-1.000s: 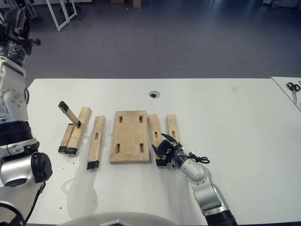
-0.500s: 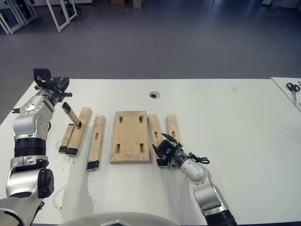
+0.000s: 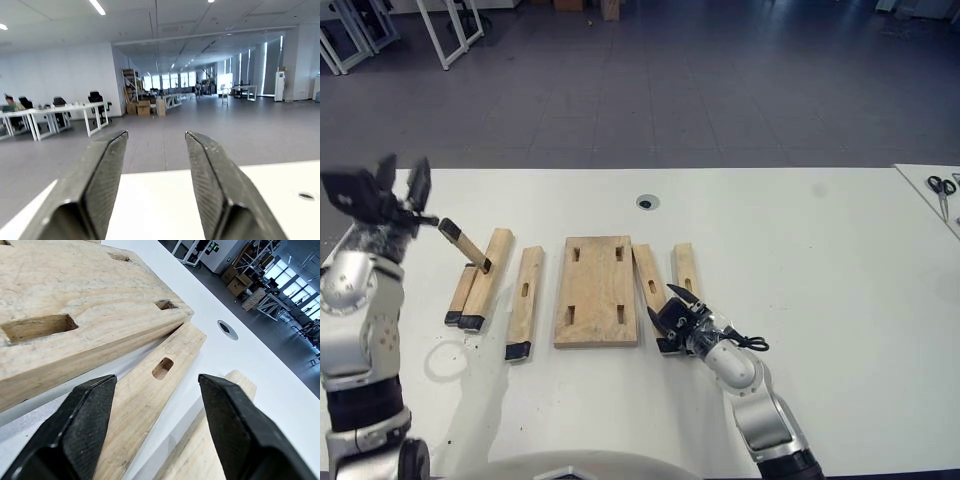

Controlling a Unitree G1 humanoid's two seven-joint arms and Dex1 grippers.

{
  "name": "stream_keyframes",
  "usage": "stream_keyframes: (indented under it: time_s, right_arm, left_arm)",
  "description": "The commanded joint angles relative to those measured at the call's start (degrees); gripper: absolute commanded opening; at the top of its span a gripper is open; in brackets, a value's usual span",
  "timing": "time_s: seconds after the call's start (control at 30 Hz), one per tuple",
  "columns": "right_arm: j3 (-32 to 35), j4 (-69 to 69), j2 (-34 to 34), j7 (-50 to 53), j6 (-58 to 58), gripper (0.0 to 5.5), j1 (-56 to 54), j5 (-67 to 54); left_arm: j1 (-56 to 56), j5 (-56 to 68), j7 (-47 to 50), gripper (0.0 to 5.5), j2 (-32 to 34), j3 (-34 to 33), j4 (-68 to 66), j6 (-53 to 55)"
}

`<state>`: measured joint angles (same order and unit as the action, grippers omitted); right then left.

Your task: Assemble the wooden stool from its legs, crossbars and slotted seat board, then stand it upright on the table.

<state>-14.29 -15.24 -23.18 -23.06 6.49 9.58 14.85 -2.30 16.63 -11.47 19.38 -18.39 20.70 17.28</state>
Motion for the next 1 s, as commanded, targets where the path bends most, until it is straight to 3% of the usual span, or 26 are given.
stream_keyframes:
  time_s: [0.03,0.17,0.53,0.8,1.0]
  right_arm:
    - [-0.07,0.24,-0.61,-0.46,1.54,3.01,1.20,0.25]
    - [0.01,0.09,-0.72,-0.63,1.73,3.01,0.98,0.32]
    - [0.28,0.34,-1.32,-1.71,1.60,3.01,0.30,-0.09]
    - [0.41,0.94,-1.43,-1.94,1.48,3.01,-0.28,-0.33]
    - [0.39,0.98,-1.07,-1.50,1.56,3.01,-0.24,-0.42]
  left_arm:
    - [11.68,-1.23,-2.63,2.81,-2.57,2.09,-0.30,-3.42]
    - [16.96,-4.15,-3.31,3.29,-3.14,4.75,-3.94,-5.82]
    - [22.32,-8.00,-2.42,3.29,-4.40,9.14,-13.01,-3.45]
    - [20.37,-10.35,-1.96,2.17,-3.68,11.20,-15.01,-0.69]
    - [18.49,-10.74,-2.25,2.03,-0.85,11.65,-13.94,9.50]
